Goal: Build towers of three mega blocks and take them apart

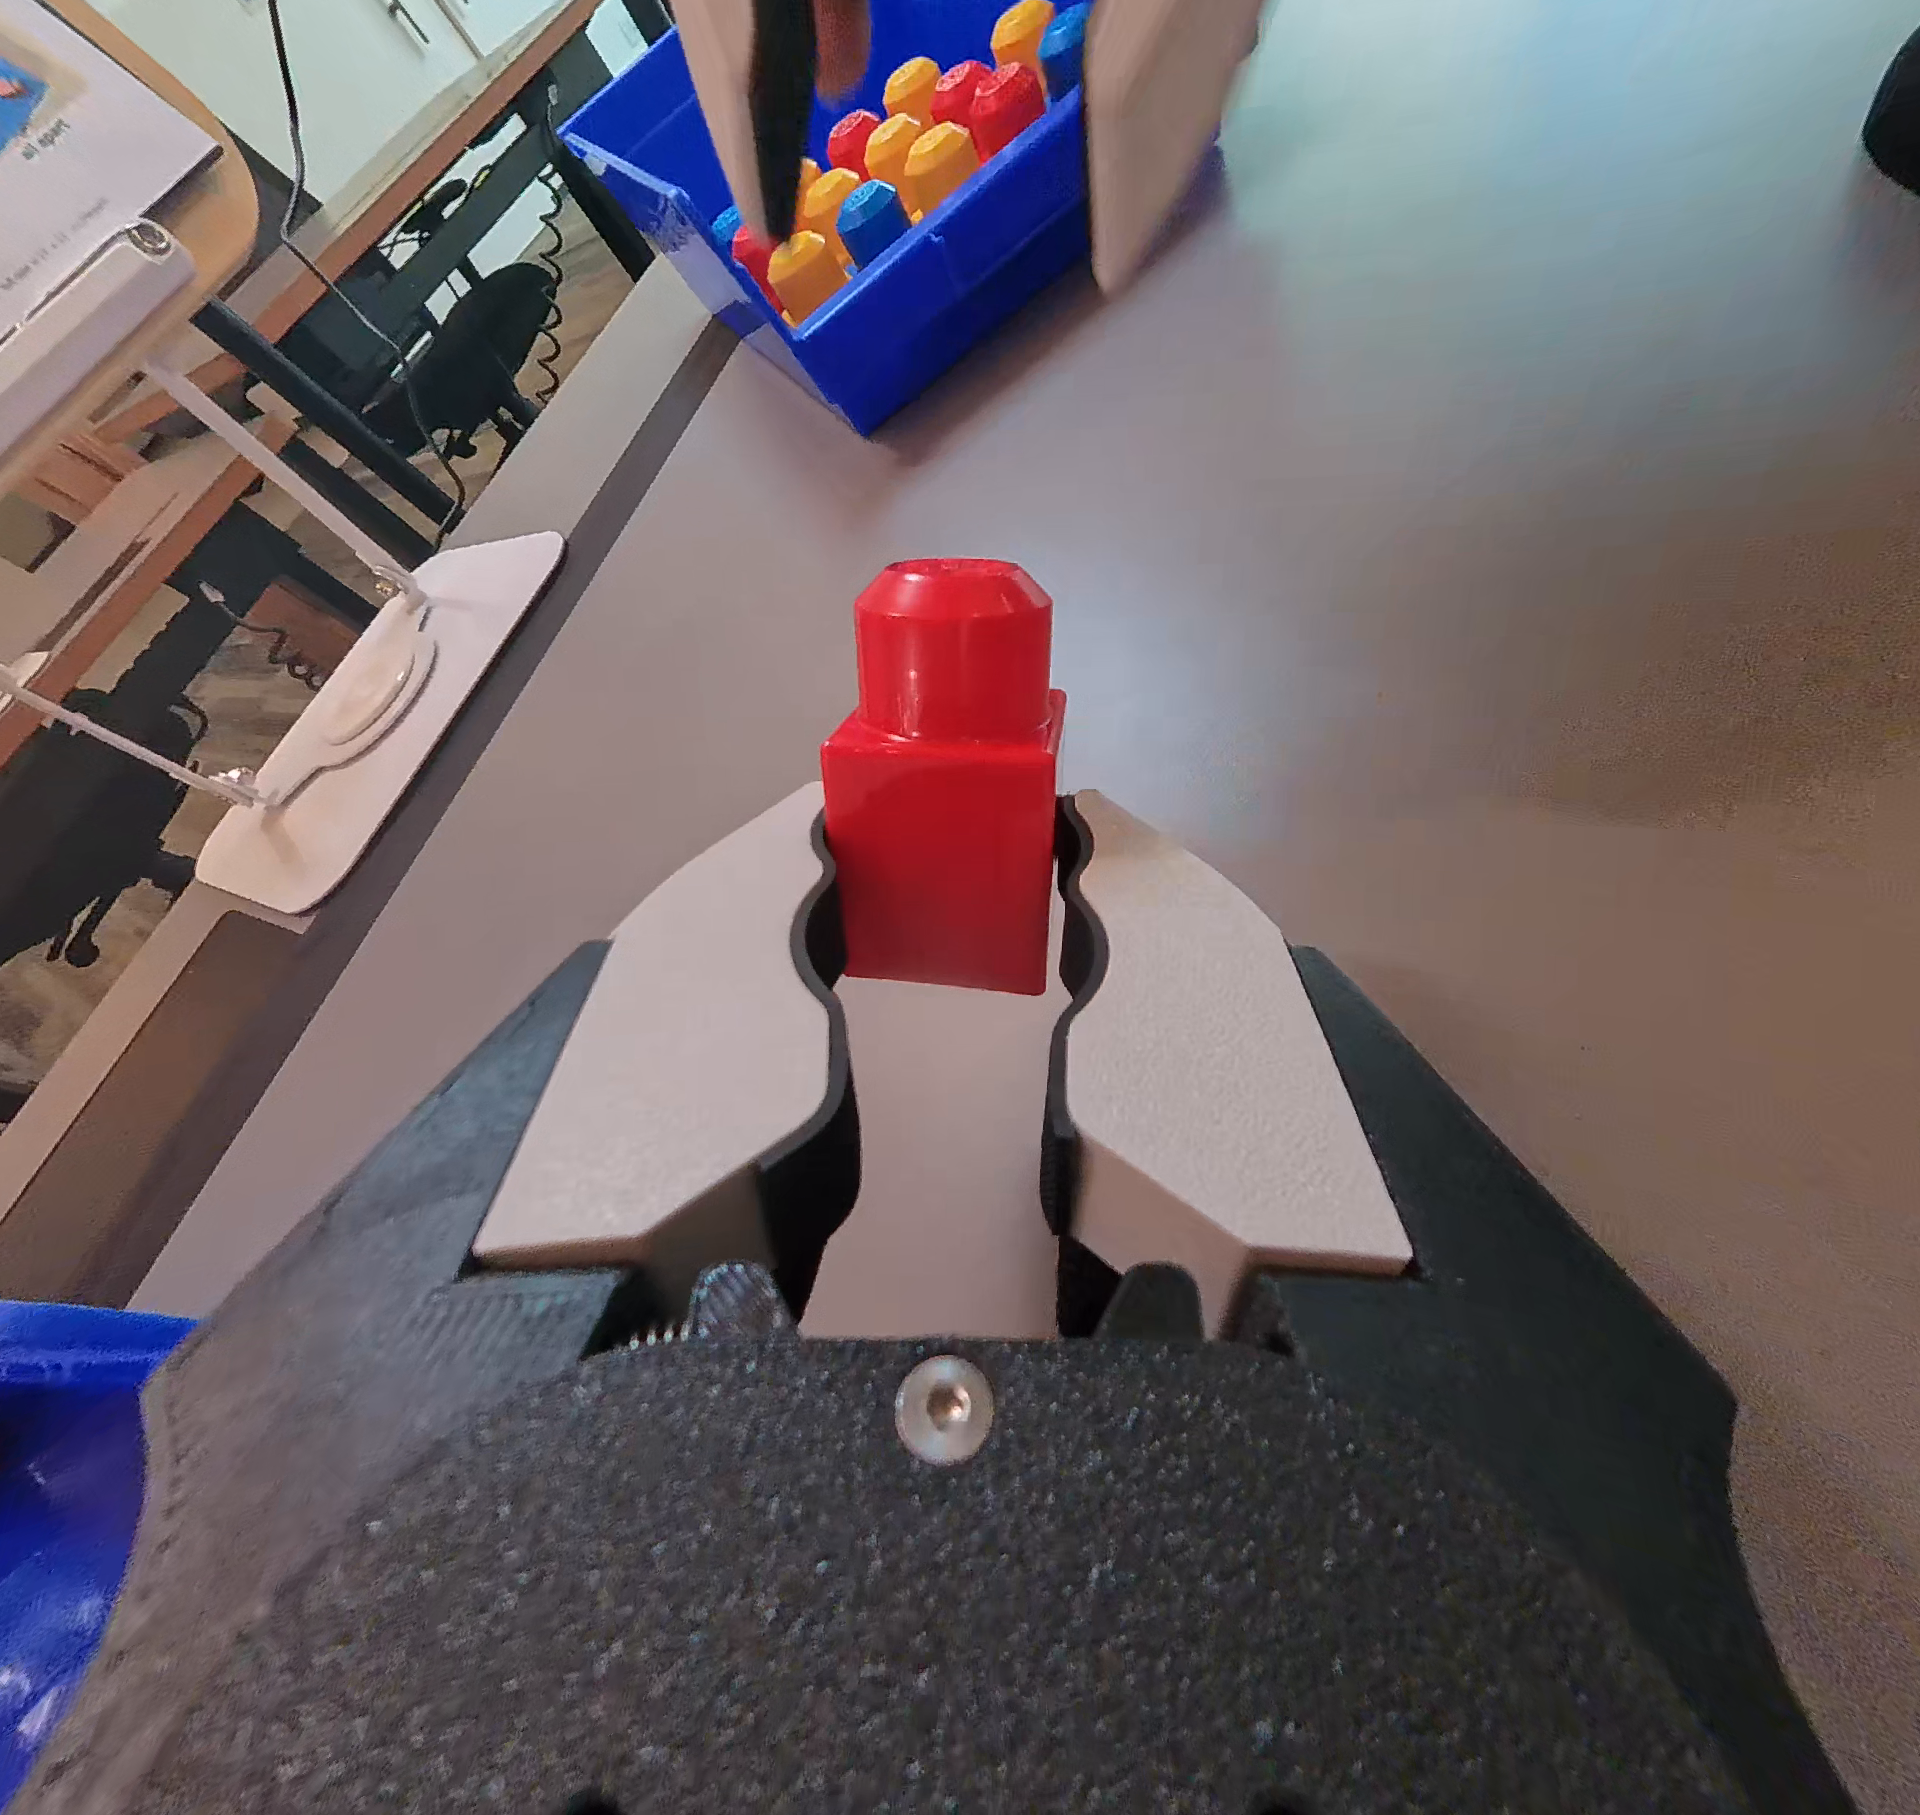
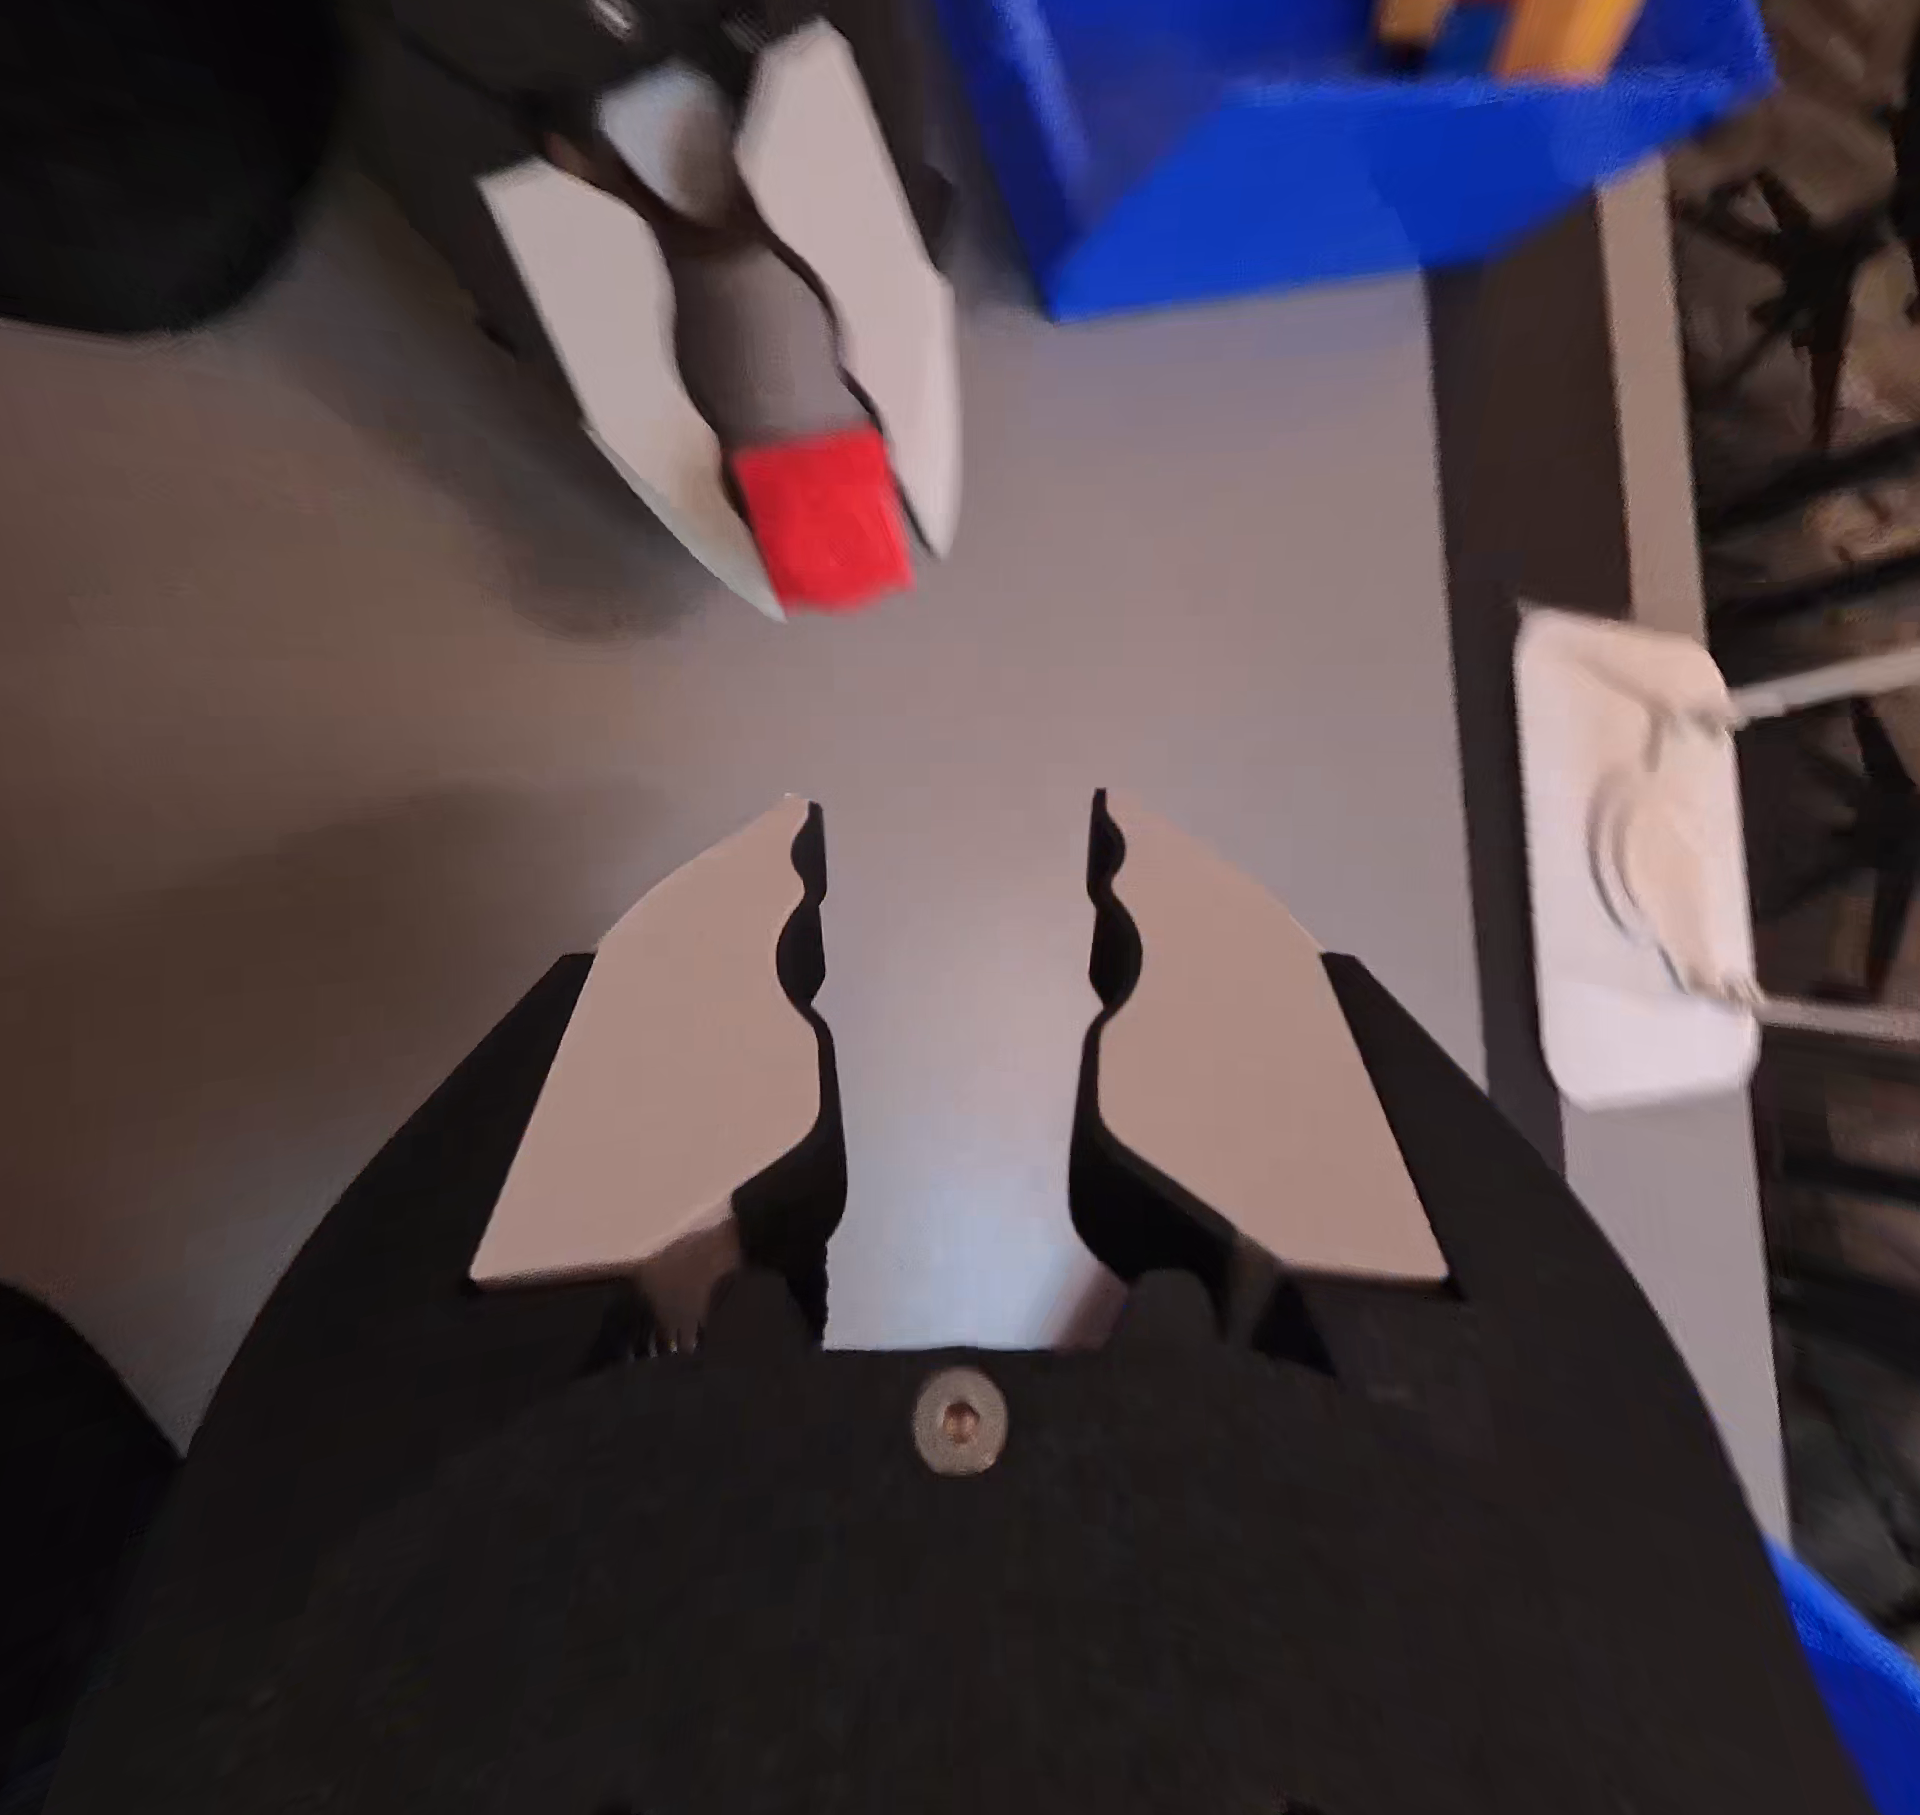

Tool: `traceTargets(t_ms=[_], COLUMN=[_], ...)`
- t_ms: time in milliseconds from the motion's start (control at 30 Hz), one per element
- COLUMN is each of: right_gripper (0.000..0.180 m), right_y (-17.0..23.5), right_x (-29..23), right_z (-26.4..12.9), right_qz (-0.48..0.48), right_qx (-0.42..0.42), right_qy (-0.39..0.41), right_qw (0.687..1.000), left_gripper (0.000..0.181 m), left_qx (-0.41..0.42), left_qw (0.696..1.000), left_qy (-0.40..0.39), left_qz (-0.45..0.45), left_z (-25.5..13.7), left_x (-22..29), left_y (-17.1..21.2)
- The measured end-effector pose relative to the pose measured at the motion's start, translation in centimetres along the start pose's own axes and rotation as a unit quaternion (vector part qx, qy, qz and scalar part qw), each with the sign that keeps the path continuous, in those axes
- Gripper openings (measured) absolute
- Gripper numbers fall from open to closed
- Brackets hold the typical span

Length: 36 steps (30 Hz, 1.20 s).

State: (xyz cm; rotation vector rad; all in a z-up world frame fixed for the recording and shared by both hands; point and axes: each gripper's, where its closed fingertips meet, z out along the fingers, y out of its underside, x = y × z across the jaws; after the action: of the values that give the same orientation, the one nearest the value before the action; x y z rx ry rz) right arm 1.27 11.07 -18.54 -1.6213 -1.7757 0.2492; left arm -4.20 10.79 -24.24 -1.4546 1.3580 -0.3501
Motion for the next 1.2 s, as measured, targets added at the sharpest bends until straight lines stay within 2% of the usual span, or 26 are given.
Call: traceTargets(t_ms=[100, 200, 233, 300, 433, 533, 600, 700, 800, 867, 933, 1000, 1100, 1200], right_gripper=[0.045, 0.04, 0.03, 0.029, 0.029, 0.029, 0.029, 0.029, 0.029, 0.029, 0.029, 0.029, 0.03, 0.029], right_y=[-2.6, -3.4, -3.5, -3.5, -3.3, -2.3, 0.3, 7.1, 16.6, 22.5, 27.1, 29.8, 31.6, 31.5], right_x=[-2.7, -3.3, -3.4, -3.5, -2.3, 1.5, 5.5, 11.8, 15.8, 16.3, 15.6, 14.3, 12.4, 11.8], right_z=[2.7, 4.7, 5.0, 5.1, 2.9, -1.0, -4.1, -8.8, -13.3, -15.2, -15.7, -14.8, -12.8, -11.4], right_qz=[-0.021, -0.033, -0.033, -0.036, -0.017, 0.02, 0.045, 0.099, 0.182, 0.245, 0.298, 0.333, 0.367, 0.385], right_qx=[0.015, 0.014, 0.016, 0.012, 0.019, 0.018, -0.018, -0.116, -0.248, -0.315, -0.356, -0.363, -0.359, -0.344], right_qy=[-0.034, -0.04, -0.044, -0.047, -0.045, -0.003, 0.054, 0.142, 0.19, 0.188, 0.17, 0.142, 0.095, 0.07], right_qw=[0.999, 0.999, 0.998, 0.998, 0.999, 1.0, 0.997, 0.978, 0.932, 0.897, 0.869, 0.859, 0.853, 0.854], left_gripper=[0.038, 0.038, 0.037, 0.037, 0.039, 0.016, 0.002, 0.0, 0.0, 0.0, 0.0, 0.0, 0.0, 0.0], left_qx=[0.001, 0.006, 0.004, 0.009, 0.036, 0.045, 0.057, 0.072, 0.073, 0.068, 0.063, 0.061, 0.058, 0.053], left_qw=[1.0, 1.0, 1.0, 1.0, 0.999, 0.995, 0.989, 0.981, 0.978, 0.979, 0.98, 0.98, 0.98, 0.98], left_qy=[0.001, 0.008, 0.011, 0.014, -0.018, -0.081, -0.114, -0.138, -0.149, -0.149, -0.147, -0.146, -0.144, -0.142], left_qz=[0.005, 0.005, 0.006, 0.003, -0.025, -0.048, -0.08, -0.119, -0.127, -0.124, -0.12, -0.12, -0.124, -0.127], left_z=[0.0, 0.0, 0.0, 0.0, -0.5, -1.2, -1.8, -2.7, -2.9, -2.8, -2.6, -2.5, -2.4, -2.3], left_x=[0.2, 0.5, 0.6, 0.7, -0.8, -3.4, -5.0, -6.5, -7.0, -7.0, -6.8, -6.8, -6.8, -6.8], left_y=[-0.1, -0.3, -0.2, -0.3, -1.1, -0.5, -0.3, -0.4, -0.2, -0.1, 0.0, 0.1, 0.4, 0.7])
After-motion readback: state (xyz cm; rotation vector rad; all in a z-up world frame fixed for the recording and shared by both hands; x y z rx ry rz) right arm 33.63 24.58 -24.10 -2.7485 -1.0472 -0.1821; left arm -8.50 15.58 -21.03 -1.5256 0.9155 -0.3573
